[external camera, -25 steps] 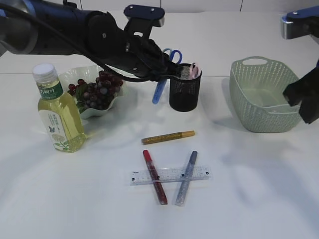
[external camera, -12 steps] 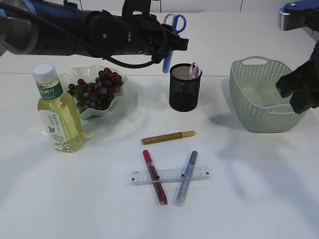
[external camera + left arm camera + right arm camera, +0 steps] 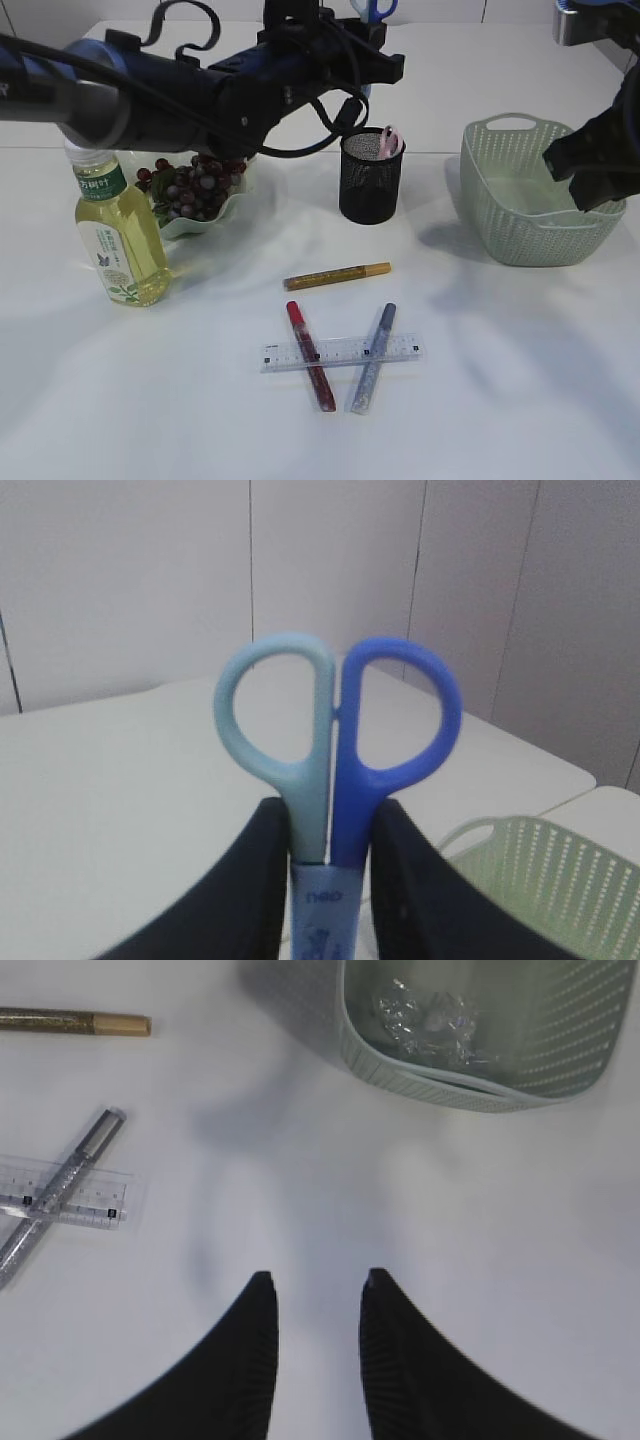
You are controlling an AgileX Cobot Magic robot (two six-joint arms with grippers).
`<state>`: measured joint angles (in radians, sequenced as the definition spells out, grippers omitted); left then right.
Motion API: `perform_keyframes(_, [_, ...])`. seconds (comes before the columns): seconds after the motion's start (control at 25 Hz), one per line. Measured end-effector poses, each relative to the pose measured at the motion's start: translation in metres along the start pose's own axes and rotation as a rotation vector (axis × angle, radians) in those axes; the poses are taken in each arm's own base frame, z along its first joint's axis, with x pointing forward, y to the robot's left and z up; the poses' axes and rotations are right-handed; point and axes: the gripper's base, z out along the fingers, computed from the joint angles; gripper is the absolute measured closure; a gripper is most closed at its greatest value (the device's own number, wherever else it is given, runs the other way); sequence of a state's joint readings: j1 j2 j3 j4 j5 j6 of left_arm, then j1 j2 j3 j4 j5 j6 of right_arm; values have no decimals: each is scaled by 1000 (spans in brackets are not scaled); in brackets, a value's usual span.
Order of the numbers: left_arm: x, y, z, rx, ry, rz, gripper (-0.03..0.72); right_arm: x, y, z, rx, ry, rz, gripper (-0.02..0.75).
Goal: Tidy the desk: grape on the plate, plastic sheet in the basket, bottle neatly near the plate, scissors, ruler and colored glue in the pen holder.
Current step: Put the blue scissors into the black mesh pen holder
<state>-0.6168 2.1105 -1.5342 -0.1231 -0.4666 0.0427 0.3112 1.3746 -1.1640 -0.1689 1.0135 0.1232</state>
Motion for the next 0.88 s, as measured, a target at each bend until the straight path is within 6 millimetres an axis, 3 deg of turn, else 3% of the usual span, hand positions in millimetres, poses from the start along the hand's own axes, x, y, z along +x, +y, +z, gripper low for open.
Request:
perform_keyframes(0.52, [47, 0, 16, 8, -133, 39, 509, -3, 0, 0, 1, -34, -2, 498])
perform_keyframes(0.76, [47, -1, 27, 10, -159, 36, 509, -5, 0, 0, 1, -54, -3, 498])
perform_keyframes(0.88, [56, 0, 32, 10, -139, 37, 509, -5, 0, 0, 5, -55, -6, 498])
